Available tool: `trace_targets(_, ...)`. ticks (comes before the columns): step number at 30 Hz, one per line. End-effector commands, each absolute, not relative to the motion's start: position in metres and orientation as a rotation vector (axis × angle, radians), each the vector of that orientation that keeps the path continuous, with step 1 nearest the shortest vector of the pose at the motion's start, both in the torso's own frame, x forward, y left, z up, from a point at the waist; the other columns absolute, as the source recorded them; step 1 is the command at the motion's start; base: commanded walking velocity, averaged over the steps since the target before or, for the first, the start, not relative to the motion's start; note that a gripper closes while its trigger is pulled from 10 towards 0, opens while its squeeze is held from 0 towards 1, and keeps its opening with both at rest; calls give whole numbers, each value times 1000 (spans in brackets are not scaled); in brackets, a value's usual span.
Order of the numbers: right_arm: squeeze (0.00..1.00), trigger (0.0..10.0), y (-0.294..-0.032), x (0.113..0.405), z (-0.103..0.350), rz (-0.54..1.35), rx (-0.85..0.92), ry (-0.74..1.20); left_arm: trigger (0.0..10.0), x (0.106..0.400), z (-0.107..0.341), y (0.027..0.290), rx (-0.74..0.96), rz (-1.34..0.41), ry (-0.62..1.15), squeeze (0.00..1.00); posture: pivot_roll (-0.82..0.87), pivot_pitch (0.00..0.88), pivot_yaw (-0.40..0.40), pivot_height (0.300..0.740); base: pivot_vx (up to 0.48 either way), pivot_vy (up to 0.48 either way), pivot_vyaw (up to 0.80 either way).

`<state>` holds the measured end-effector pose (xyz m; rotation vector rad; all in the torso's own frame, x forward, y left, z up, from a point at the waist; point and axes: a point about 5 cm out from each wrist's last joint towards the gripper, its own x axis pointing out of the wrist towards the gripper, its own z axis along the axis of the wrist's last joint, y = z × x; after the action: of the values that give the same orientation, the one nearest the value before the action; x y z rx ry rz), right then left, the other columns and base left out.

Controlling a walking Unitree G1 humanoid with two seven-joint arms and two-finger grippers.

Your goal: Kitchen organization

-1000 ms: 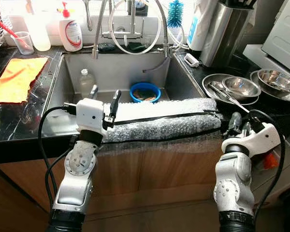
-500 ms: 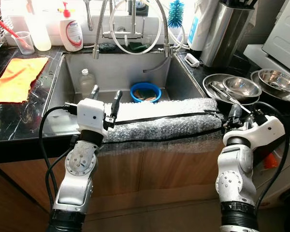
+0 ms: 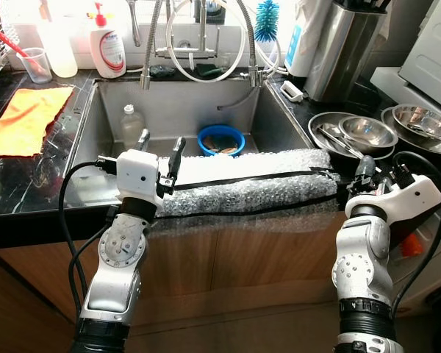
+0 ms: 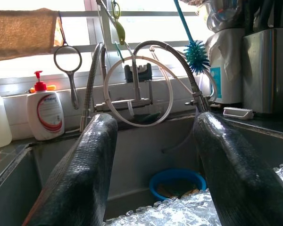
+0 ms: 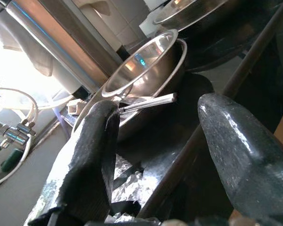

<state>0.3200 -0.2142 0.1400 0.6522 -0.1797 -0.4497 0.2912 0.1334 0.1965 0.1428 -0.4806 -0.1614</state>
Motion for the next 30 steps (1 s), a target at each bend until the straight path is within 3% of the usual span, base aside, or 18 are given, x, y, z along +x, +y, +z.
trace_targets(1, 0, 10000, -218, 323, 145, -459, 657, -199, 10000, 294, 200, 134, 144, -165, -481, 0, 26, 0, -62, 740, 0, 0, 0)
trace_targets(30, 0, 10000, -190, 331, 151, -256, 655, -228, 10000, 293, 200, 135, 158, -172, -480, 0, 39, 0, -54, 740, 0, 0, 0)
